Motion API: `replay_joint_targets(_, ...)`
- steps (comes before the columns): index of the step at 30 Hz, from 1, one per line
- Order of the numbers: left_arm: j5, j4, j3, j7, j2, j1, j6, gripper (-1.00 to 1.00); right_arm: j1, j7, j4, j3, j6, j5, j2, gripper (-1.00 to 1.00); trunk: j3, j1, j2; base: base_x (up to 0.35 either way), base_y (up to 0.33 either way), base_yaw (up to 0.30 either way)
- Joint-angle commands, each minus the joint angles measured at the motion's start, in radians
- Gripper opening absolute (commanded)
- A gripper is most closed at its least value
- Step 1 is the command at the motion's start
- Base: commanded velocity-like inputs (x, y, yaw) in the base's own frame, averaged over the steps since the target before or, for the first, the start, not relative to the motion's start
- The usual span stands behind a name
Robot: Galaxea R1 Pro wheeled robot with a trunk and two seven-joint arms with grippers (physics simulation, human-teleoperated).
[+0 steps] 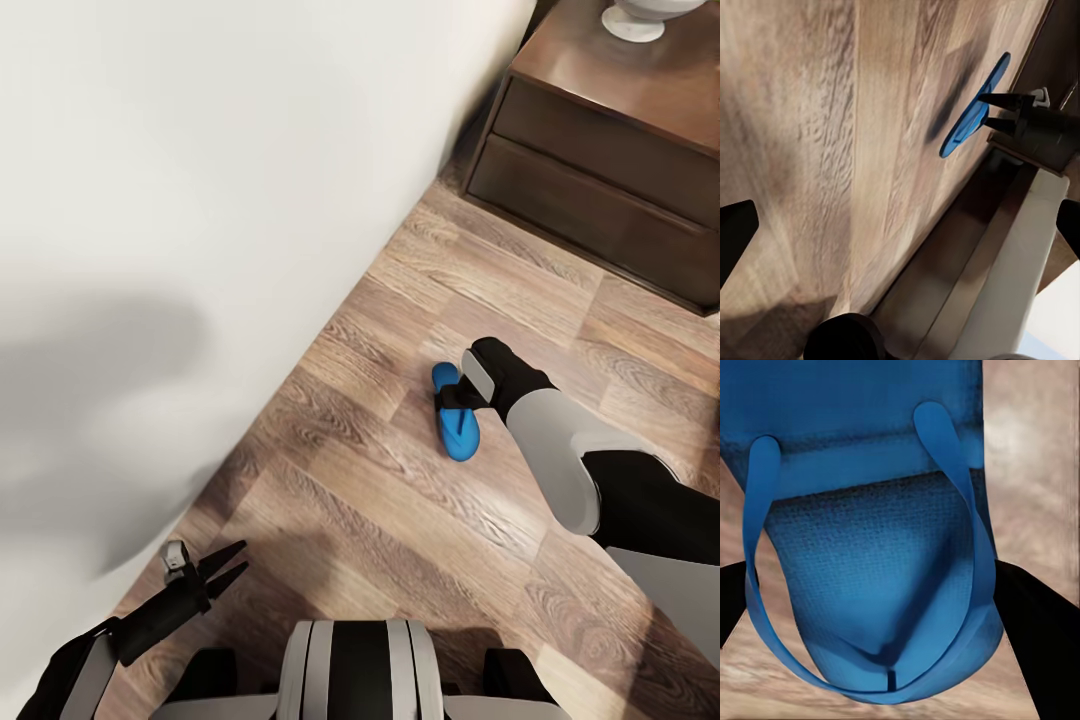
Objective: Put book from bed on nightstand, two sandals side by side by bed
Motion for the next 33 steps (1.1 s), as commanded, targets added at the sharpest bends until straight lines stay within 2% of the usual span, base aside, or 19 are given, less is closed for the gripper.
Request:
replay_joint_targets(1,0.003,0.000,0.001,-0.001,0.000,0.000,0.007,1.00,0.000,-0.008,-0.001,0.000,0.003,-0.007,0.000,-1.00,0.004,-0.001,0.000,0.000,0.000,0.000)
replay_joint_targets(33,0.002,-0.001,0.002,0.005,0.017,-0.003,0.008,1.00,-0.002,-0.011,0.011,-0.005,0.006,-0.004,-0.011,-1.00,0.127,-0.015,0.008,0.000,0.000,0.000)
